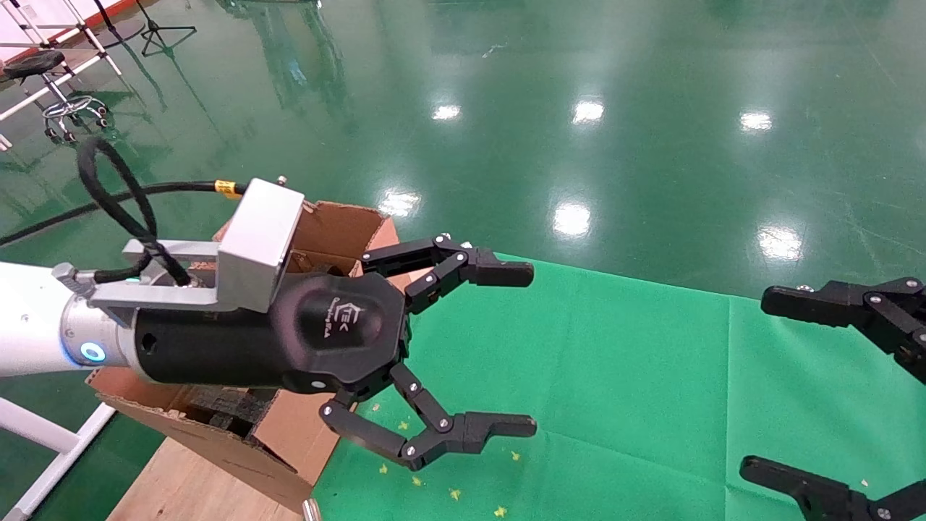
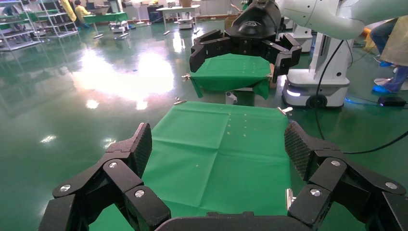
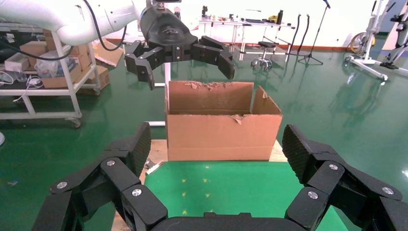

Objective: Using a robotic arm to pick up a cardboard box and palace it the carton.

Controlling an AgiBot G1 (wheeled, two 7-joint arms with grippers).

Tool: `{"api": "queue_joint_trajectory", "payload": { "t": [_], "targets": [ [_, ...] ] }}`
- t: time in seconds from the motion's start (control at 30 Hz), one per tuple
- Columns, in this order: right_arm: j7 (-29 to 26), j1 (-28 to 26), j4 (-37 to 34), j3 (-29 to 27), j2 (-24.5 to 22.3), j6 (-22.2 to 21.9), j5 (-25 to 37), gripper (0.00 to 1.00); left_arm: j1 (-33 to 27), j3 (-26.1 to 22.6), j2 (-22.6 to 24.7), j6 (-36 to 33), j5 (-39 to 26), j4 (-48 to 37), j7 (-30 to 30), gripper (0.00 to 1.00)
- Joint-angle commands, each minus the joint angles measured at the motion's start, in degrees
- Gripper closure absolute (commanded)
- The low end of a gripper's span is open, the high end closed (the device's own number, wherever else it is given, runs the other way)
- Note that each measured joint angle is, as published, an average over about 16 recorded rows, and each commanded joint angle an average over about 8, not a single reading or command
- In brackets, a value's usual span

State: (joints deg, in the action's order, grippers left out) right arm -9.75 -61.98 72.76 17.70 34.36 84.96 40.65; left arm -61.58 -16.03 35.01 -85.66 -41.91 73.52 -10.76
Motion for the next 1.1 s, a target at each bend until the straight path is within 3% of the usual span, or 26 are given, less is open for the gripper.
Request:
{"api": "queue_joint_trajectory", "payload": {
  "t": [0.03,1.1],
  "targets": [
    [0.00,0.00,0.00,0.00,0.00,0.00,0.00,0.00,0.00,0.00,0.00,0.00,-0.01,0.00,0.00,0.00],
    [0.00,0.00,0.00,0.00,0.00,0.00,0.00,0.00,0.00,0.00,0.00,0.00,-0.01,0.00,0.00,0.00]
  ]
}}
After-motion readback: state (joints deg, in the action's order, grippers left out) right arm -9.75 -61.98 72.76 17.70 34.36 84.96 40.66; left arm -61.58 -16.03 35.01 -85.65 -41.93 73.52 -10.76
